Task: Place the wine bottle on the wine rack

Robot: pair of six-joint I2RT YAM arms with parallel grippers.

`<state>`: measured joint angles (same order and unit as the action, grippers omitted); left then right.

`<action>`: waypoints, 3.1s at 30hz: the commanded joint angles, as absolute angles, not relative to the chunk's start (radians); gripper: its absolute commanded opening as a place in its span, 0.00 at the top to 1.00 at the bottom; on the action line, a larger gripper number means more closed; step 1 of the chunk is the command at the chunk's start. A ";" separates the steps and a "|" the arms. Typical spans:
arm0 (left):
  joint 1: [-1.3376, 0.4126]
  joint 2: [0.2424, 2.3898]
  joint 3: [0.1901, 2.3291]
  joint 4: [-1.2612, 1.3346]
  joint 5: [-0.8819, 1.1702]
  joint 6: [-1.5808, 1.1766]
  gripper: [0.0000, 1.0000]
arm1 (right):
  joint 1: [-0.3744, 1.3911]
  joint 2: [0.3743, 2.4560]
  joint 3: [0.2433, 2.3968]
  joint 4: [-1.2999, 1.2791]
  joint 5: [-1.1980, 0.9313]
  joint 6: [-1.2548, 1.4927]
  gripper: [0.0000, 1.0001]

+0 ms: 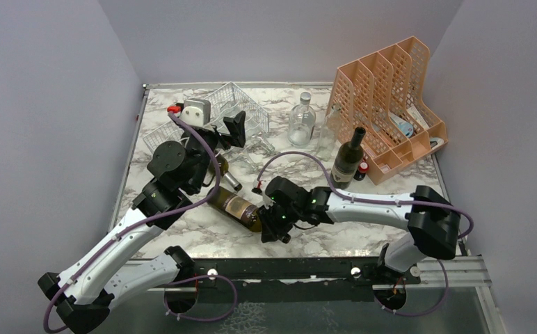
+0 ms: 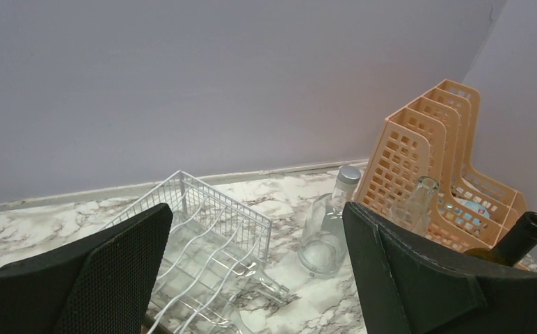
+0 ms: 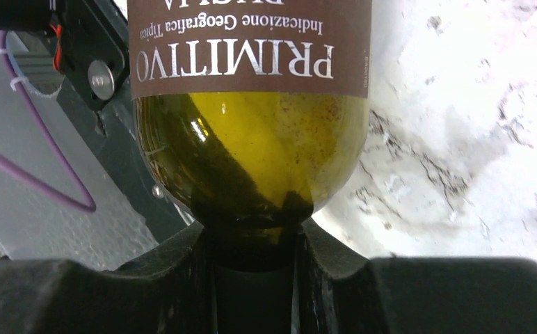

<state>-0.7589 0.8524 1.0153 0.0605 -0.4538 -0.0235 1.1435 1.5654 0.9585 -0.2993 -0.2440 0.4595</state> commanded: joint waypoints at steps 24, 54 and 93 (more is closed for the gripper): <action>-0.755 0.816 1.035 -0.013 -0.463 -0.040 0.01 | 1.190 1.841 1.245 0.009 -0.072 0.543 0.99; -0.755 0.897 1.243 -0.168 -0.430 0.008 0.01 | 1.190 2.272 1.782 -0.010 0.094 0.571 0.93; -0.755 0.875 1.242 -0.207 -0.471 0.057 0.01 | 1.190 2.311 1.875 -0.026 0.139 0.504 0.38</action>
<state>-0.7589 0.8959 1.2114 -0.1989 -0.4477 0.0456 1.1790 2.3901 1.8893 -0.1013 0.1143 0.5049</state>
